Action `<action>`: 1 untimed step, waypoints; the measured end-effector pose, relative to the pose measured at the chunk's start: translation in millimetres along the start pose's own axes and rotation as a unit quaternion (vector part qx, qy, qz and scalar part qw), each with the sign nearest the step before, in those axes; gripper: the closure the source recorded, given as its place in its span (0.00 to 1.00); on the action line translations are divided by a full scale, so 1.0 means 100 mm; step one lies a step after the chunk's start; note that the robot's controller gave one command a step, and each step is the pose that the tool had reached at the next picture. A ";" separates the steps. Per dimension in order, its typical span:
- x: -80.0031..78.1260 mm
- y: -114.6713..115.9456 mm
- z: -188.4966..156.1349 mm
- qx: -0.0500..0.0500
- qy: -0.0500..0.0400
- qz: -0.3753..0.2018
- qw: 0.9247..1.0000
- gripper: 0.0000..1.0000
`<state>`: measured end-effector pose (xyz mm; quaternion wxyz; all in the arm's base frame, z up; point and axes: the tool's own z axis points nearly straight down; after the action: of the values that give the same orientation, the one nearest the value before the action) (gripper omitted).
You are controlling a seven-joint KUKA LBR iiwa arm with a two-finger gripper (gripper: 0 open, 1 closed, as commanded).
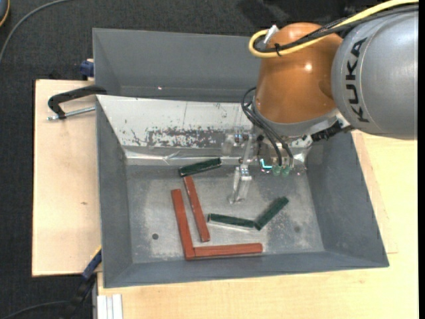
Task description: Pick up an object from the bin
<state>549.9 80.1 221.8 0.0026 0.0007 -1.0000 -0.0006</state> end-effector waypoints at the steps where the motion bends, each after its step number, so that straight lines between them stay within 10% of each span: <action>1: 0.54 -0.38 1.30 0.001 0.001 -0.101 0.995 0.00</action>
Offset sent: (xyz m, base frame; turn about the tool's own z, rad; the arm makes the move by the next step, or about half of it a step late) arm -0.0524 -0.0374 -0.1271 -0.2039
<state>495.4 42.3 91.8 0.0040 0.1021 -0.9948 -0.0001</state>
